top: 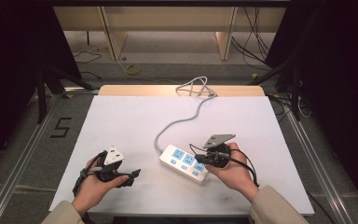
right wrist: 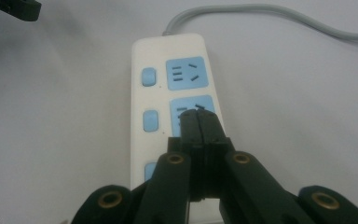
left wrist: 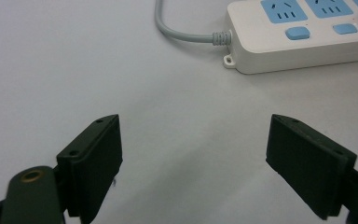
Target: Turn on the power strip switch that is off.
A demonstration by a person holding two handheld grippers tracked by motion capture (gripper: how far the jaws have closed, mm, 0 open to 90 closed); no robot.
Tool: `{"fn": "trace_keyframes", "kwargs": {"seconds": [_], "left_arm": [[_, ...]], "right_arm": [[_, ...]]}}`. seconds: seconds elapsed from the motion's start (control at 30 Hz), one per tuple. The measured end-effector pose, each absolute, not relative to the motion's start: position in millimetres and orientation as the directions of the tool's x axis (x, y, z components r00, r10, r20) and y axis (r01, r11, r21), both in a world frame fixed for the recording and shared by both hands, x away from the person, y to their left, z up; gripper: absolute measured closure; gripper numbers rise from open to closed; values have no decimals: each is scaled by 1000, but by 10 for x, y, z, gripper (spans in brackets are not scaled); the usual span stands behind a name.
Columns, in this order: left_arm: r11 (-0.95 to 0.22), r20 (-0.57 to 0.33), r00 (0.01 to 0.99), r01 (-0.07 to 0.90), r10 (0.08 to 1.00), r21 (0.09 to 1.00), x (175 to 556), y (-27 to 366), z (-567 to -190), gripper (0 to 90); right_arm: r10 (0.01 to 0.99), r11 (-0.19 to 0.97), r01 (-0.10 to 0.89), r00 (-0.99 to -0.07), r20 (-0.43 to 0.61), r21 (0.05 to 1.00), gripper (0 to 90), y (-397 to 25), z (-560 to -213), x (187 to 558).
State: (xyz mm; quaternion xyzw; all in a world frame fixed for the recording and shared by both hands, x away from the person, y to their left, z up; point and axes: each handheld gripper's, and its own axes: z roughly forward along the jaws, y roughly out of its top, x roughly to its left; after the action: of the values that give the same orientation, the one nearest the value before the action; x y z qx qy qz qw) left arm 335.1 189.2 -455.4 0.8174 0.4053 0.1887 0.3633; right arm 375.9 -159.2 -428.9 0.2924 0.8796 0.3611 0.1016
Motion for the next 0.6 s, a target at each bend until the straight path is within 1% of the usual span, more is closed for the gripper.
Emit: {"fn": "trace_keyframes", "kwargs": {"seconds": [0.6], "left_arm": [[-408,15,601,524,799,748,3349,1892,-4552,181]], "right_arm": [[572,585,436,-820,33,684,900,-1402,-4300,3838]]}}
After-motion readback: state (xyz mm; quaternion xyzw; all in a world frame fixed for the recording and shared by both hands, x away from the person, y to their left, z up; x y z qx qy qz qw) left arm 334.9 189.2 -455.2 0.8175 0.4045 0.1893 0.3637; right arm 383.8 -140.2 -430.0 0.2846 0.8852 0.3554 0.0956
